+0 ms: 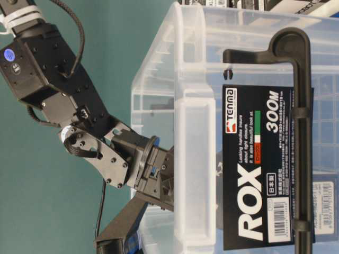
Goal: Pick the box from inside the plastic case
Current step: 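Lift the black box up out of the clear case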
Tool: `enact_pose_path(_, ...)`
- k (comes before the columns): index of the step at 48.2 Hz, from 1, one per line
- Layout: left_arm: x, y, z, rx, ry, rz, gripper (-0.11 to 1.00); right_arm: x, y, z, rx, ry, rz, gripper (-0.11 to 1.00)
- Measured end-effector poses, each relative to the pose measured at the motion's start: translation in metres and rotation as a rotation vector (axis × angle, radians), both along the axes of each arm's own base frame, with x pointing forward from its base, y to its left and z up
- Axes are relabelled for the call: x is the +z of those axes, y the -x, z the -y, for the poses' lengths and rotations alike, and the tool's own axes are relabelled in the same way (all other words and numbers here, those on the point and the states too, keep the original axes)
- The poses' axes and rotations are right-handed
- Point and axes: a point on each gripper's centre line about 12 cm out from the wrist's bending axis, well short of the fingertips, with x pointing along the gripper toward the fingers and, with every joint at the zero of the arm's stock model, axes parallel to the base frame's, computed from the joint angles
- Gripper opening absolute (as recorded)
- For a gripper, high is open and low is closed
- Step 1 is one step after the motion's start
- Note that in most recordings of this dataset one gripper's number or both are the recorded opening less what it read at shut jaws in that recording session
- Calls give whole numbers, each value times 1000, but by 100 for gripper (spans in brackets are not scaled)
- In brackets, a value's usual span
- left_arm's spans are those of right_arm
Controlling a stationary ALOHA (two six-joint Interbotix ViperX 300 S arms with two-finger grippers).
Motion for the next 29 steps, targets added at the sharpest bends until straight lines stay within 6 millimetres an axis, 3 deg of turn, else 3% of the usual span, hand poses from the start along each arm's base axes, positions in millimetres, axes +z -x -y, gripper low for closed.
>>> enact_pose_path(9, 2, 2, 0, 0, 0, 9, -6, 11, 6, 0, -4, -7, -7, 70)
enact_pose_path(14, 2, 2, 0, 0, -2, 9, -6, 26, 6, -1, 2, -2, 21, 69)
enact_pose_path(21, 2, 2, 0, 0, 0, 9, -6, 64, 10, 3, 16, -9, 56, 69)
enact_pose_path(29, 2, 2, 0, 1, 3, 9, -6, 127, 21, 20, 24, -11, 121, 67)
